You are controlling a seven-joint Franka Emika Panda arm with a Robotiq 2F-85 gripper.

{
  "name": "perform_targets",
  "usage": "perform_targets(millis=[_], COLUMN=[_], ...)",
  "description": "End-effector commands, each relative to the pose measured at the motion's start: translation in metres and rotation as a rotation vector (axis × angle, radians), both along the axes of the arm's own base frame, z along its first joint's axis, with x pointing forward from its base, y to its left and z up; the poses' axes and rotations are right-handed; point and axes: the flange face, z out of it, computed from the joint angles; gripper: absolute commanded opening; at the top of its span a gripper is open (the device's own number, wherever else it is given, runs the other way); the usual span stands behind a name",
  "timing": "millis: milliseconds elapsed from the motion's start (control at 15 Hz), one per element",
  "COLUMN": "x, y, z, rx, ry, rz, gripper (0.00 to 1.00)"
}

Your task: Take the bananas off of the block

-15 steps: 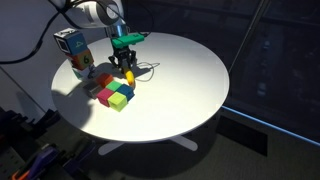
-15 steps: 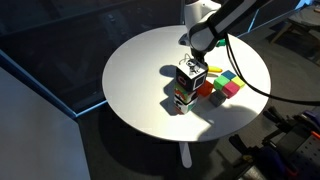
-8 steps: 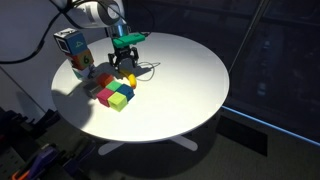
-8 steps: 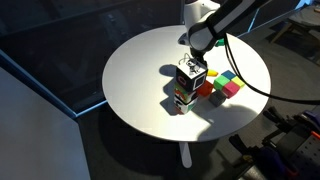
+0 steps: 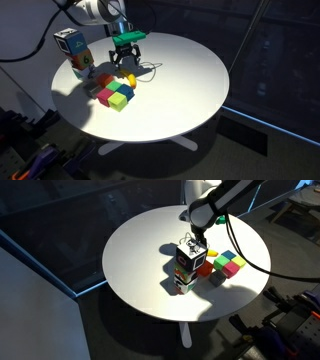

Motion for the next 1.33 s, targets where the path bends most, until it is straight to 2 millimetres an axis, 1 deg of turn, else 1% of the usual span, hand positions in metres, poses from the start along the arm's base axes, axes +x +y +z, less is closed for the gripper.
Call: perform_targets(millis=[0,267,533,800,1067,1267], x=[-0.006,-0.012,-0.024,-0.047,-0.075,-0.095], y=[-0.005,-0.009,-0.011,-0.013,-0.016,-0.02], z=[0.023,0.037,0.049,0.056,0.062,0.07], rx=[0.0,-0.008,-0.039,-0.076,-0.102,-0.097], ry=[-0.001,0.026,0.065,0.102,0.139,0.141], rz=[-0.095,-0.222,-0.386,-0.546,-0.692,-0.798], gripper=[1.0,1.0,1.0,1.0,1.0,1.0])
